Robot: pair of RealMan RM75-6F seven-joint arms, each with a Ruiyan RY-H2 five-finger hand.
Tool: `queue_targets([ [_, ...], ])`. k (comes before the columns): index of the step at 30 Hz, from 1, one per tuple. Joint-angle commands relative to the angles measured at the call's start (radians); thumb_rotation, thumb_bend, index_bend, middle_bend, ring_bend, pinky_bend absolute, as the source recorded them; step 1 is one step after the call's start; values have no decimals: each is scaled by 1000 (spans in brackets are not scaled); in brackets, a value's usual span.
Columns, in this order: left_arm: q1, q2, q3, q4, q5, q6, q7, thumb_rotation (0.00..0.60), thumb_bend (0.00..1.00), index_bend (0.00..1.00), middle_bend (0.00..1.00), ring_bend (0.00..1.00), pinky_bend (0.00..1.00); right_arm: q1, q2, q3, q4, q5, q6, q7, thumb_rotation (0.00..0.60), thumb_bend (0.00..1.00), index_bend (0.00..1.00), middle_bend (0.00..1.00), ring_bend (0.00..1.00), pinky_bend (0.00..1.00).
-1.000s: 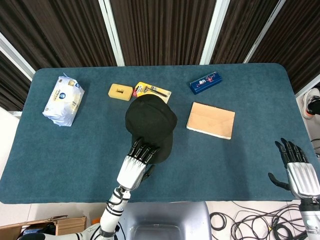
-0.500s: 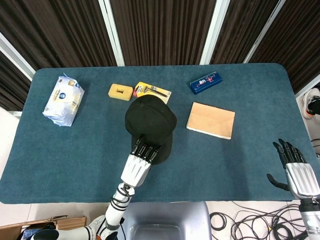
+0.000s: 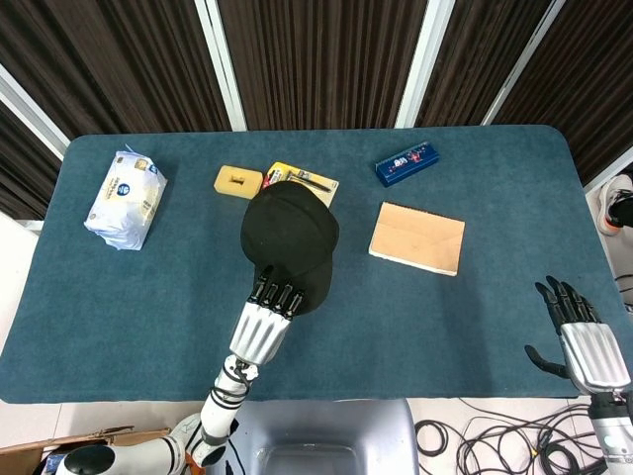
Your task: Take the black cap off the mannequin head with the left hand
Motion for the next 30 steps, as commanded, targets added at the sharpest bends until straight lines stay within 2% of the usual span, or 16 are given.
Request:
queue_targets([
  [1,-17,16,1,5,17,15,16,600,582,607,714,623,377,0,1,-1,-1,-1,-1,1,600,180,0,0,0,162],
  [8,-67,60,-6,19,64,59,33,600,631,715,809,717,445,2,5,-4,-3,-1,-8,7,600,180,0,0,0,164],
  [21,-152,203,-49,25,80,76,34,600,666,745,817,725,511,4,5,-8,-6,-1,-15,-1,600,180,0,0,0,168],
  [30,-158,340,-74,-44,48,70,47,600,661,746,816,723,526,7,1,-9,-7,1,-20,-14,600,180,0,0,0,172],
])
